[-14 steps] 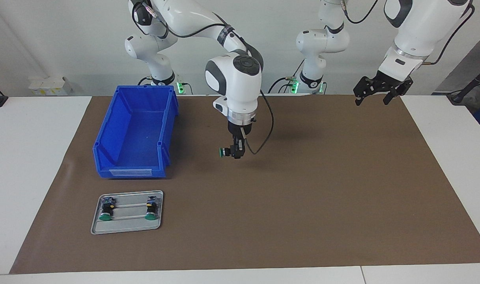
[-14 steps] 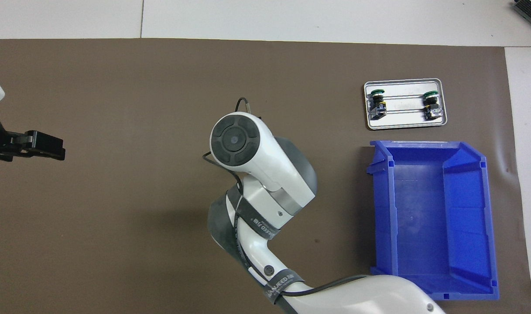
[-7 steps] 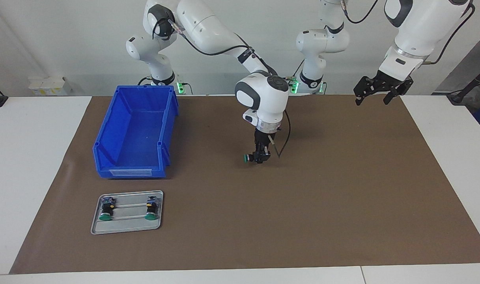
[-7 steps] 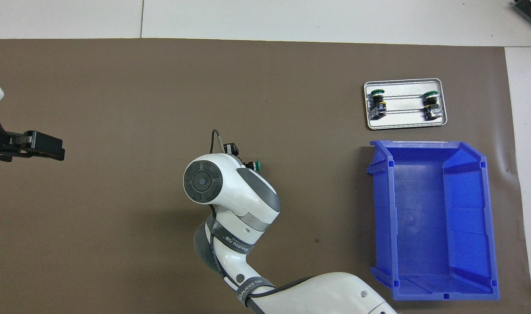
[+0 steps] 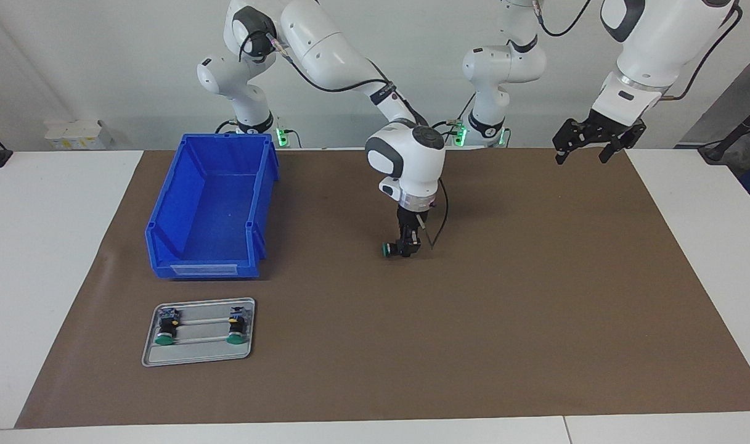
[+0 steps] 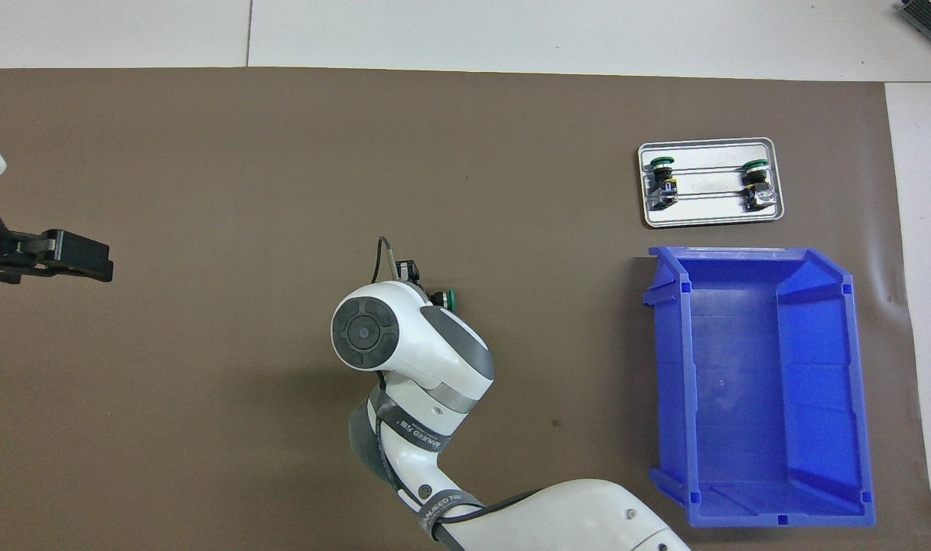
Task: Place and press button with both arms
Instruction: 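Carry the green button to the table center and release it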
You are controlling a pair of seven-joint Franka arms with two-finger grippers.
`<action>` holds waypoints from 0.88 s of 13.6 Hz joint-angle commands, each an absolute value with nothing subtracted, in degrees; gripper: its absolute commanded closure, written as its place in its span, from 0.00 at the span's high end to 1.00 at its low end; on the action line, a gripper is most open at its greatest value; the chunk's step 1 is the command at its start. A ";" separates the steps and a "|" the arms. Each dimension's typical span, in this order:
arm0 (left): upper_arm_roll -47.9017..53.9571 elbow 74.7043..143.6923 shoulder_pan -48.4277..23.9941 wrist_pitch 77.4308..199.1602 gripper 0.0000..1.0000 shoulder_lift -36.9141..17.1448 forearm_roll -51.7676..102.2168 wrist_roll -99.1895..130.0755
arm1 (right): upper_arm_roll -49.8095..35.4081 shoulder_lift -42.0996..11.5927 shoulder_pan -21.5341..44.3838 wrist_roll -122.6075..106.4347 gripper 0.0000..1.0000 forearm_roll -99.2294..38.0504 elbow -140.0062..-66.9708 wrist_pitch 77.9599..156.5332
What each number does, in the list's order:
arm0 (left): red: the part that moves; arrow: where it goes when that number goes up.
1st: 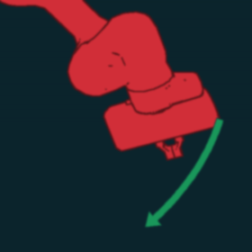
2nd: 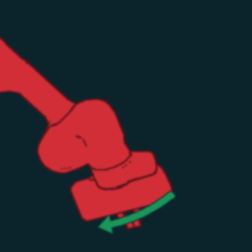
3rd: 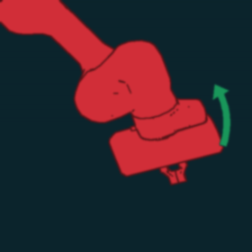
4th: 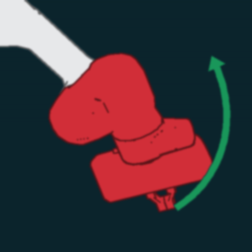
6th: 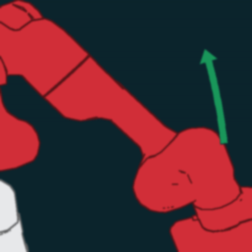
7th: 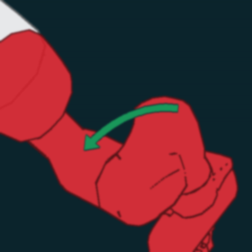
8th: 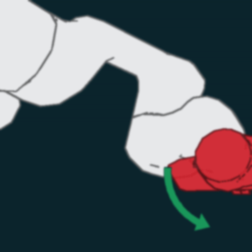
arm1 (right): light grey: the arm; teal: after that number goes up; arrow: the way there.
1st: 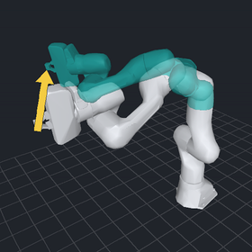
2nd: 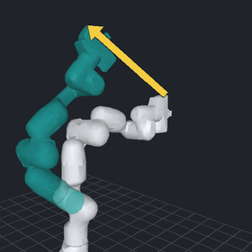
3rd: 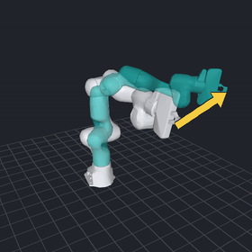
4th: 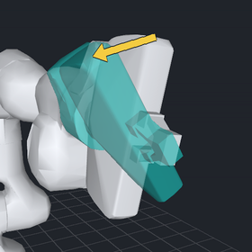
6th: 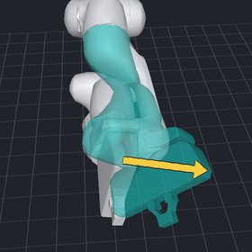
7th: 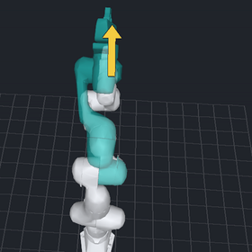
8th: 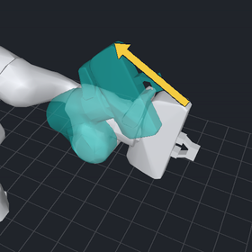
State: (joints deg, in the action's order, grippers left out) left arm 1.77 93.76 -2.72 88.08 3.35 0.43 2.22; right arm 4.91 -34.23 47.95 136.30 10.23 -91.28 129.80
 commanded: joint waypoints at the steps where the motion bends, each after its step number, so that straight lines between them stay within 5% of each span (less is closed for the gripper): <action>1: 2.02 94.57 -2.02 88.33 1.00 4.48 0.53 2.64 | 4.92 -31.82 48.51 138.08 0.09 10.90 -94.04 131.13; 5: 2.11 94.57 -1.49 88.07 1.00 4.48 0.44 2.72 | 4.92 -31.82 49.48 137.64 0.11 10.99 -94.04 131.31; 6: 2.02 94.57 -1.49 87.89 1.00 4.48 0.53 2.72 | 4.92 -31.82 49.48 137.55 0.19 10.99 -94.13 131.40; 8: 2.02 94.57 -1.49 88.15 1.00 4.48 0.44 2.72 | 4.92 -31.73 49.48 137.46 0.63 10.99 -94.22 131.40; 10: 2.02 94.57 -1.41 88.15 1.00 4.48 0.44 2.72 | 4.92 -31.64 50.01 137.37 0.95 10.99 -94.22 131.22; 12: 2.02 94.57 -1.49 88.15 1.00 4.48 0.53 2.72 | 5.01 -30.94 50.89 136.33 0.99 11.78 -93.96 129.38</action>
